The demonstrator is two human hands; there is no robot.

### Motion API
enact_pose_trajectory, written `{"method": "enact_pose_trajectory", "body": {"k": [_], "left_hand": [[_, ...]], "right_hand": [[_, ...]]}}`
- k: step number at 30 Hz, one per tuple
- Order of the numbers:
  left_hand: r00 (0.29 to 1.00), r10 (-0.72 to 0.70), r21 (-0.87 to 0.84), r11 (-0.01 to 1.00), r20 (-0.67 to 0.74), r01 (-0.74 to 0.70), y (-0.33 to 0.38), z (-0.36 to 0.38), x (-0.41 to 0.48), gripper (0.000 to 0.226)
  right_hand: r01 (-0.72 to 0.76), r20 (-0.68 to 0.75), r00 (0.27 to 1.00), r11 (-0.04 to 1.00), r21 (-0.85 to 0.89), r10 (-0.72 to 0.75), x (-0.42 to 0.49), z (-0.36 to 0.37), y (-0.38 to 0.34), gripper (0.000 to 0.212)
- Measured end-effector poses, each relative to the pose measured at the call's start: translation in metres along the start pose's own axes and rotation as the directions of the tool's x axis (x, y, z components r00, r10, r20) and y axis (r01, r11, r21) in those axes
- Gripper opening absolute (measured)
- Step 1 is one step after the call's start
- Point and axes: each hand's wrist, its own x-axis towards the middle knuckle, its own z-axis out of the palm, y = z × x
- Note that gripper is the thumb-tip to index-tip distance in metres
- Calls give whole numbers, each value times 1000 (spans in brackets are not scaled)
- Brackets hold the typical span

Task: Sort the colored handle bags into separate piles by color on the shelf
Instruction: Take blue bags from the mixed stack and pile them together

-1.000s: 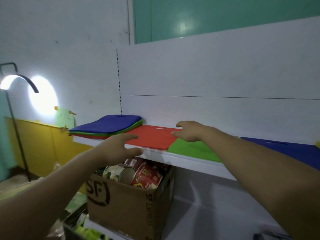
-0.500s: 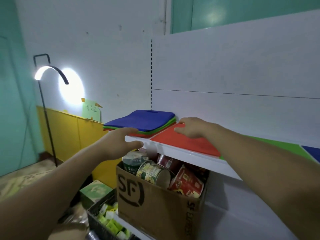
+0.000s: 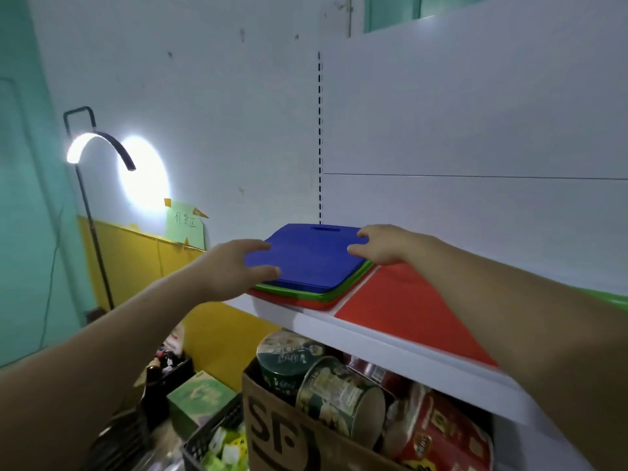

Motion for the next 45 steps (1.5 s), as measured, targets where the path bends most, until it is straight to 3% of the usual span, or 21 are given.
{"method": "enact_pose_trajectory", "body": {"k": [8,12,20,22,25,29,35,39,45], "left_hand": [[997,38,23,999,71,-39,-47,9,71,61],[986,112,14,993,123,-115,-68,7,106,60],[928,215,37,971,306,-237,-99,10,154,67],[903,224,23,968,367,-249,-103,16,157,68],[893,263,3,959,365,-284,-104,21,157,69],[885,291,-4,950,364,-311,-103,23,158,68],[889,279,-46,958,363,-282,-105,21,157,68],[888,240,-32,968,392,-248,-105,19,158,73],[892,179,-78,984,414,-161,-103,17,160,83]], "right_hand": [[-113,10,993,993,-25,114,41,15,-4,67],[-249,-13,968,968,-11,249,48,21,-12,67],[-529,-45,843,840,119,537,45,42,-42,57],[-577,-54,800,791,205,597,41,46,-46,43],[-622,-70,724,694,364,686,36,51,-48,42],[-585,-129,678,637,502,724,32,61,-49,38],[-554,-224,635,639,534,739,28,62,-44,28],[-496,-285,662,690,528,693,24,62,-44,19],[-221,-466,670,755,617,578,14,57,-55,24]]}}
